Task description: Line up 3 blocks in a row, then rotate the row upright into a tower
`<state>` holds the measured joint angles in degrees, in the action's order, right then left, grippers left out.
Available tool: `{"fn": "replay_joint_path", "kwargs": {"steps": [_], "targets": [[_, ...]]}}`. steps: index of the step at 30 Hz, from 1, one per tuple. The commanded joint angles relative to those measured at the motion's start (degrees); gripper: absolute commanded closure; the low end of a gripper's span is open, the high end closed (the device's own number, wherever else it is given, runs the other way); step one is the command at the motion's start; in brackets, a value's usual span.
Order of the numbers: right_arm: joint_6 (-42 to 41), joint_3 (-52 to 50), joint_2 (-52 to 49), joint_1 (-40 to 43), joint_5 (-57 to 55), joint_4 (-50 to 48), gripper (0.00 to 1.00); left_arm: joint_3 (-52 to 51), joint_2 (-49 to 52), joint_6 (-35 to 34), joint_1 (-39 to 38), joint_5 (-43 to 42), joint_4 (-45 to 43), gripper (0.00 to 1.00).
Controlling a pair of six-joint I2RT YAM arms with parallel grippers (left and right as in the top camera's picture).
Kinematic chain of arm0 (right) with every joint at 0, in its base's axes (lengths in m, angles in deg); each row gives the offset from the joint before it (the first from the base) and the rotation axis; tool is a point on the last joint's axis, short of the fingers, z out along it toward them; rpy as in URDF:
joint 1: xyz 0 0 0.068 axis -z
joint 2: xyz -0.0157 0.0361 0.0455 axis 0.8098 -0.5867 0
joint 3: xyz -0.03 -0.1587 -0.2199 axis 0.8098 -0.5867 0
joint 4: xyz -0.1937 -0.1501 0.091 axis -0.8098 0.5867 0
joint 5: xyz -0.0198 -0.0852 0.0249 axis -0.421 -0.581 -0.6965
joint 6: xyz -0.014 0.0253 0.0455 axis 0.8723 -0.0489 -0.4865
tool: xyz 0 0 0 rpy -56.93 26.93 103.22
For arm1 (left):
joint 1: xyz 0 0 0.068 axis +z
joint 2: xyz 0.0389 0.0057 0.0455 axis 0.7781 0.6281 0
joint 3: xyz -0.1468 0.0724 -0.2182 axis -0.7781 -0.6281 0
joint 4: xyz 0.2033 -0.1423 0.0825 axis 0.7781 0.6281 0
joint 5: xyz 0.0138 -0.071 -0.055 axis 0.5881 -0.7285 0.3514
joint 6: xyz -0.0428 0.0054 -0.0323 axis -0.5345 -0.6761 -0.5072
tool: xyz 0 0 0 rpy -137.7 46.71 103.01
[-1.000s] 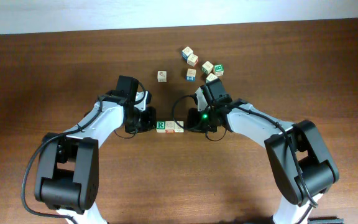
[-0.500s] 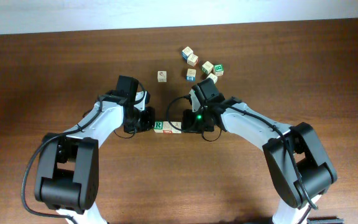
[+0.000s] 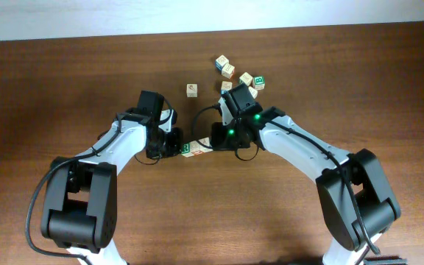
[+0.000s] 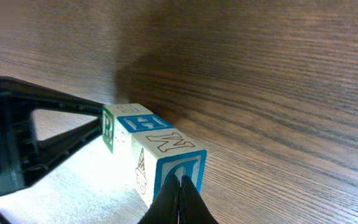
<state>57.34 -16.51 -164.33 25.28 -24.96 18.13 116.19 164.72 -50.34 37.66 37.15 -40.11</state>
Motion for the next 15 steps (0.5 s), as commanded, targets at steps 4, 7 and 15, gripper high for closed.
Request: {"fn": "replay_joint_path", "kwargs": {"steps": [4,7,15], "targets": [[0.6,2.2,1.5,-4.0,1.6,-0.3,0.96,0.1,0.2,-0.1,-1.3,-4.7,-0.2,1.0],[0.6,2.2,1.5,-4.3,1.3,-0.3,0.96,0.1,0.2,-0.1,-1.3,-3.8,0.3,1.0],[0.6,2.2,1.5,-4.3,1.4,-0.3,0.96,0.1,0.2,-0.1,-1.3,-2.6,0.8,1.0]]}}
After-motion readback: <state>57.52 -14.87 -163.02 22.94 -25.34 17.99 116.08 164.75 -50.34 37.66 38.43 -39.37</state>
